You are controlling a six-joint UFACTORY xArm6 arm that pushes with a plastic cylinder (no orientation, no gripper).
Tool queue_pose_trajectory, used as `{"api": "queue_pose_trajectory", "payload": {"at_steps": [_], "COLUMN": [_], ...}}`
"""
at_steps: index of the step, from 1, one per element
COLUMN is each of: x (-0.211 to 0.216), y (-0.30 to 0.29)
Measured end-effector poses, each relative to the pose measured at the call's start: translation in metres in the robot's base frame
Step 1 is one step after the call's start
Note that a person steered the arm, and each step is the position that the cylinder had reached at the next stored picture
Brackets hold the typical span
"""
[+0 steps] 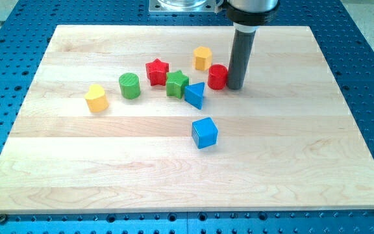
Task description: Adjust the red circle and hexagon above the triangle
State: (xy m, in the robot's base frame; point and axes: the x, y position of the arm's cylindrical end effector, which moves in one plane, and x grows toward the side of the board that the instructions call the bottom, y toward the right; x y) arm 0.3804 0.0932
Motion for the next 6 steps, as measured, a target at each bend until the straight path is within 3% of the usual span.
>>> {"api": "queue_pose_trajectory", "payload": {"at_steps": [2, 3, 5, 6], "x": [0.0, 0.004, 0.096, 0.113], "y": [-0.03, -0.004, 0.169, 0.198]}}
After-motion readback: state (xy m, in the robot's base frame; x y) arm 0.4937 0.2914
